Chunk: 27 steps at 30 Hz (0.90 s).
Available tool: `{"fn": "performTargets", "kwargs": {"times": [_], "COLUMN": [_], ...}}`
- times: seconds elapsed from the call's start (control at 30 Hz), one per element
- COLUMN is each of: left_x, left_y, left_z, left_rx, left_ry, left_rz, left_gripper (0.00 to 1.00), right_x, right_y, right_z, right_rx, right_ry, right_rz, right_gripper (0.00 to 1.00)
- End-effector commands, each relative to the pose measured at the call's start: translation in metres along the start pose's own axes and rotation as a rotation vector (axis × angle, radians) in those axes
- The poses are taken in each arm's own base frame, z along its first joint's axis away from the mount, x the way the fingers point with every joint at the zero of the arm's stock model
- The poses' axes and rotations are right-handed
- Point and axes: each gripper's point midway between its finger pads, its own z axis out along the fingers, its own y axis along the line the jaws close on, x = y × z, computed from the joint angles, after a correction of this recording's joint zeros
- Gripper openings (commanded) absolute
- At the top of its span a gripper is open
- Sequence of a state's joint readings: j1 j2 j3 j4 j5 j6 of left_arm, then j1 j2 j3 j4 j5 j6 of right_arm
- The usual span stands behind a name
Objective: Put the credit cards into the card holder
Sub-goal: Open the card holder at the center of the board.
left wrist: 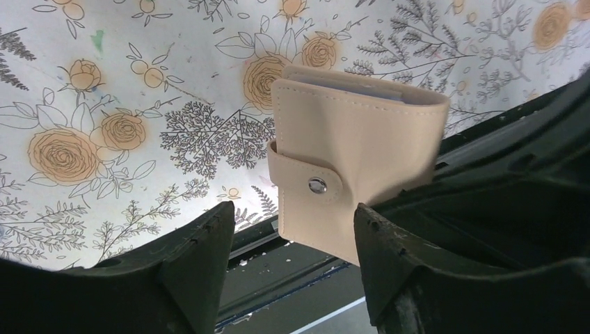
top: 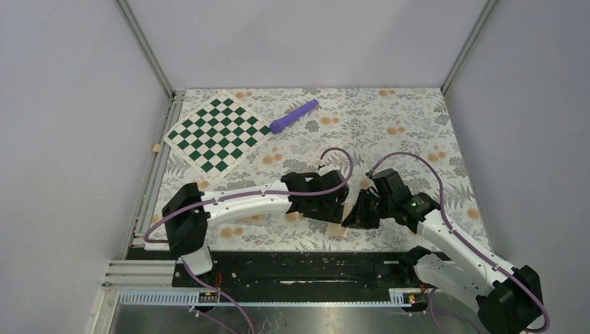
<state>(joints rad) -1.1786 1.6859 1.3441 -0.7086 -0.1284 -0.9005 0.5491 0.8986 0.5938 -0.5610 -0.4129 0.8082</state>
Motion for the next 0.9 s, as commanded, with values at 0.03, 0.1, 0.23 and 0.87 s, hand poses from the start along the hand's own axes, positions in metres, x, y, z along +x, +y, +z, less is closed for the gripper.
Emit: {"fn": "performTargets", "kwargs": {"times": [0.03, 0.1, 0.23, 0.87], "left_x": [-0.002, -0.002, -0.003, 0.01], "left_y": [-0.01, -0.006, 0.006, 0.077], "left_z": [0.009, 0.012, 0.019, 0.044], "left_rx": [0.024, 0.004, -0.036, -0.123], "left_ry": [0.007, 0.0, -0.006, 0.048], "left_rz": [0.022, 0.019, -0.005, -0.145], "left_gripper": [0.62, 0.6, 0.54, 0.32], "right_x": [0.001, 0.003, 0.008, 0.02], "right_y": [0.017, 0.016, 0.014, 0.011], "right_z": [-0.009, -0.008, -0.006, -0.009], "right_rx": [-0.052, -0.053, -0.062, -0.088], "right_ry": [0.011, 0.02, 0.043, 0.071], "right_rz": [-0.015, -0.014, -0.011, -0.015], "right_gripper": [0.0, 0.0, 0.0, 0.0]}}
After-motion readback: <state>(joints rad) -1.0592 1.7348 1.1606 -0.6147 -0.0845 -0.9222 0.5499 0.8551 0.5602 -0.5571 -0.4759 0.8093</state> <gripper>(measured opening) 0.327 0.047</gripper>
